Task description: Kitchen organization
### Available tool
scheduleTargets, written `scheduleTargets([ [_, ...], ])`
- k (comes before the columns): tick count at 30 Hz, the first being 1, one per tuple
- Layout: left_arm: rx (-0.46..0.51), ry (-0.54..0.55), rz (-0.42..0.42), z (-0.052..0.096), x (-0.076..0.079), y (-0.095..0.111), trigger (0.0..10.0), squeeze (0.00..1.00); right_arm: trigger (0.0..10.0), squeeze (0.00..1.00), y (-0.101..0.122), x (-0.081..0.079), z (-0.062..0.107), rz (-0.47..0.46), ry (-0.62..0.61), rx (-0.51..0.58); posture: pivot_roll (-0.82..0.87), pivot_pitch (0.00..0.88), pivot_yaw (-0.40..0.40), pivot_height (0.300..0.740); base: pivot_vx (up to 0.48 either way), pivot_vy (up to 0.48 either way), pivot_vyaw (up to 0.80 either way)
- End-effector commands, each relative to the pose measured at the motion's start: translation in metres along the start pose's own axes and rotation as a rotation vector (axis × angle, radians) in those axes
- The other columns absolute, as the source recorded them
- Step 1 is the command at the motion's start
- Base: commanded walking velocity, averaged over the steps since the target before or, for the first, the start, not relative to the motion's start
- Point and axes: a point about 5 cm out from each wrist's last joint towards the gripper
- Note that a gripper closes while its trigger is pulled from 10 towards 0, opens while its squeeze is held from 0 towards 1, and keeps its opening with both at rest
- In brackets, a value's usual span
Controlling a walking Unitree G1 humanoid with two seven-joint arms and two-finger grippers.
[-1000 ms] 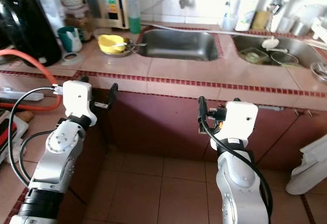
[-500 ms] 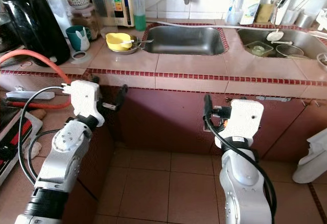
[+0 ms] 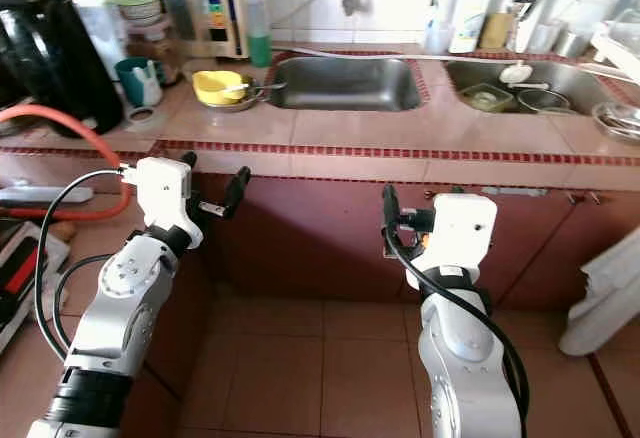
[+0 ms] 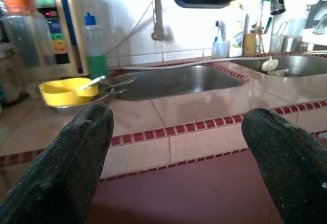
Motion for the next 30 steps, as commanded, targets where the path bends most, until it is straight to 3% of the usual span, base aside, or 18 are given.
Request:
scheduleTargets([
  [1,0.009,0.001,-0.007,0.0000,-0.0018,0.0052,10.0,0.00,10.0,0.00,0.0040,-0.0006,-0.0025,-0.004,0.004,0.017,0.06,0.016,0.026,0.740,0.416,0.000,0.00],
  [23,-0.008,-0.010,0.000,-0.0002,0.0015,0.0007,10.0,0.00,10.0,0.00,0.0036,0.0002,-0.0035,0.005,0.000,0.019,0.05,0.012,0.024,0.740,0.419,0.000,0.00],
  [30,-0.001,-0.011,0.009,-0.0012,0.0052,-0.0008,10.0,0.00,10.0,0.00,0.0028,0.0014,-0.0040,0.007,-0.005,0.016,0.05,0.008,0.023,0.740,0.082,0.000,0.00],
])
Point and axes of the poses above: a point about 5 cm out from each wrist's last joint towards the gripper, its own z axis pointing back from the gripper into the wrist, its own y axis along the axis of the wrist's last joint, x = y × z, and after that the axes turned 15 degrees about z, right-handed
